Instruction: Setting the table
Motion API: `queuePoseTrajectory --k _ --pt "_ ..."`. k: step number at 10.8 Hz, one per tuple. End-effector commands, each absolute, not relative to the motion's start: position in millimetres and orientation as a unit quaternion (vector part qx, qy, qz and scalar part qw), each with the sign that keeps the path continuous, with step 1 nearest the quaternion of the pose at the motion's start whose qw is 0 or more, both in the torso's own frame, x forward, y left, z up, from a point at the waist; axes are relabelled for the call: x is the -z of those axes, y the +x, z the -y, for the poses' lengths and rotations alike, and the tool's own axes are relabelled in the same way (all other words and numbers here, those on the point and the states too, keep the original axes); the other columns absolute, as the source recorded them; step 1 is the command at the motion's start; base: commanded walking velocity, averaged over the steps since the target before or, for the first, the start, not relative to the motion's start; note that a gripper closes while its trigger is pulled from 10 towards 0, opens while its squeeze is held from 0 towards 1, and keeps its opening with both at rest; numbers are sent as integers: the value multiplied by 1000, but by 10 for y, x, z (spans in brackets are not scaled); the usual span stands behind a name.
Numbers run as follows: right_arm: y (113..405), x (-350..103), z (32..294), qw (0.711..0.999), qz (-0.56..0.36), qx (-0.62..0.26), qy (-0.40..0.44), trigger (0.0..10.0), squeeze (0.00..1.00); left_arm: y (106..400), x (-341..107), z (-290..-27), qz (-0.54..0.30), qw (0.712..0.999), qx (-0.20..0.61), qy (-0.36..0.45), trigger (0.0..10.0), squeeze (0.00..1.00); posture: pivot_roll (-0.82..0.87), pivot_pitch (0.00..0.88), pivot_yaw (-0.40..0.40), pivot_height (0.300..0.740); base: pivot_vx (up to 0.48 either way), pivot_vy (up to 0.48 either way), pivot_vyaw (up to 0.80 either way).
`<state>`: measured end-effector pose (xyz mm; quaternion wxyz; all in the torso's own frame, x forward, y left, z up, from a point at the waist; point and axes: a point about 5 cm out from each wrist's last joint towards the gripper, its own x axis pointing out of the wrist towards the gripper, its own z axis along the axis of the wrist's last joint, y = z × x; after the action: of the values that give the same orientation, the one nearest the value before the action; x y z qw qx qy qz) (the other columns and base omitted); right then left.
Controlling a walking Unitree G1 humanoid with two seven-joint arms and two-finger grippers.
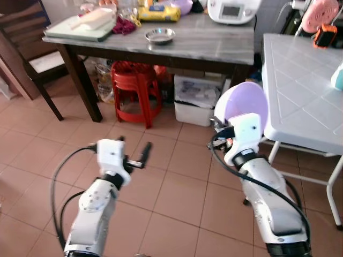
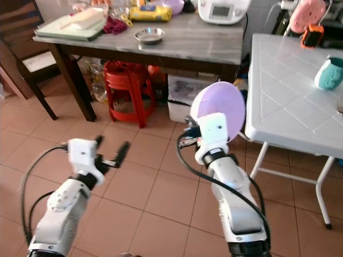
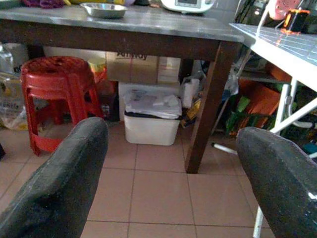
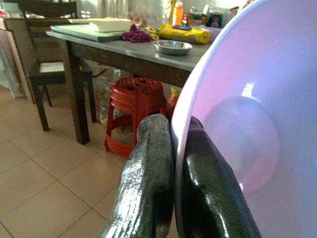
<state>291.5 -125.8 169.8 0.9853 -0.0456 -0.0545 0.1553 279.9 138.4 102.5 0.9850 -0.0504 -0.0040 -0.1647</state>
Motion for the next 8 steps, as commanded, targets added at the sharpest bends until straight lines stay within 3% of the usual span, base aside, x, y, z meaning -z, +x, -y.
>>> queuePoseTrajectory --k 1,6,8 --pt "2906 -1730 1261 984 64 -157 -49 10000 0 2802 -1079 -1402 18 985 166 -47 10000 0 -33 88 47 740 0 0 0" --pt "2913 -1758 1252 981 75 -164 -67 10000 0 2811 -1072 -1385 18 984 169 -49 10000 0 -33 78 44 740 0 0 0" --pt "2908 -1753 1254 981 74 -164 -67 10000 0 2807 -1061 -1379 16 984 170 -49 10000 0 -34 81 43 740 0 0 616"
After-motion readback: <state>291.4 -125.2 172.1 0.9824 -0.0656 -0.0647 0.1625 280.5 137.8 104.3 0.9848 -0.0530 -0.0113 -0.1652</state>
